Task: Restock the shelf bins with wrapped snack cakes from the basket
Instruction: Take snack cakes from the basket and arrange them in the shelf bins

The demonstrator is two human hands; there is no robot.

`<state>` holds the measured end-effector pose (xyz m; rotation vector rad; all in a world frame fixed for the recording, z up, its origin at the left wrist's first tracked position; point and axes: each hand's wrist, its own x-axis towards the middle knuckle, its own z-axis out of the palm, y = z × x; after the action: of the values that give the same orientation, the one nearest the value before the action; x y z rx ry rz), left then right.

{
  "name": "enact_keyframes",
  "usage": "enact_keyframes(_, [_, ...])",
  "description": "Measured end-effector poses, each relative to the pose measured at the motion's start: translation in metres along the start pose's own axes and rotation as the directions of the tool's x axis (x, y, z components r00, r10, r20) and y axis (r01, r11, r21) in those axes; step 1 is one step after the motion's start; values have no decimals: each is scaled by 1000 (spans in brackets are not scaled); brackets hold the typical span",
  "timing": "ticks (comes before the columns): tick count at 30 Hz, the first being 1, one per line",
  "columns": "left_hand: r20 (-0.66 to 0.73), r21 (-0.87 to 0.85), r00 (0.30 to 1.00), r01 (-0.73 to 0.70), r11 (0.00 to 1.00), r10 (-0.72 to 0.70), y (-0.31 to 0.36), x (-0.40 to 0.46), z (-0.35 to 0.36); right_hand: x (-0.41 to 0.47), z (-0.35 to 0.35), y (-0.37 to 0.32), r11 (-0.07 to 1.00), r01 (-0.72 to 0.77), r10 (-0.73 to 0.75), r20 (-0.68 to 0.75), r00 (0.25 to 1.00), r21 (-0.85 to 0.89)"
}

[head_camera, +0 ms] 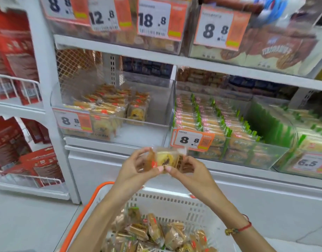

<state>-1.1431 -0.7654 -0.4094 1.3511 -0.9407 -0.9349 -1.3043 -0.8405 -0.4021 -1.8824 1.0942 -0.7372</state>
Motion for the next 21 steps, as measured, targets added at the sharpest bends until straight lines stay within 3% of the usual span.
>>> enact_keyframes(4, [144,249,986,-114,962,80,54,28,-37,15,-8,-32,945,206,-246,-135,960,-255])
enact_keyframes(6, [229,384,969,-177,906,92,89,38,-55,24,-10,-59,898,340,-367,-48,929,-280])
enact_keyframes(9, [308,473,941,-276,837,137,123,55,-78,47,-4,-94,877,435,-425,93,900,-204])
enact_keyframes(11, [298,461,933,-326,825,202,132,61,-92,62,3,-110,867,482,-471,106,876,-128])
enact_keyframes(14, [131,424,930,-366,828,344,127,71,-118,79,11,-122,878,476,-478,-47,877,-47])
enact_keyframes(16, [-4,635,895,-342,693,446,108,82,-138,93,15,-128,887,457,-462,-151,874,-67])
enact_keyframes(18, [-29,848,865,-244,470,501,83,92,-154,112,21,-135,893,416,-442,-175,879,-170])
enact_keyframes(21, [-2,934,877,-171,315,481,51,98,-168,143,35,-139,873,255,-326,-108,939,-417])
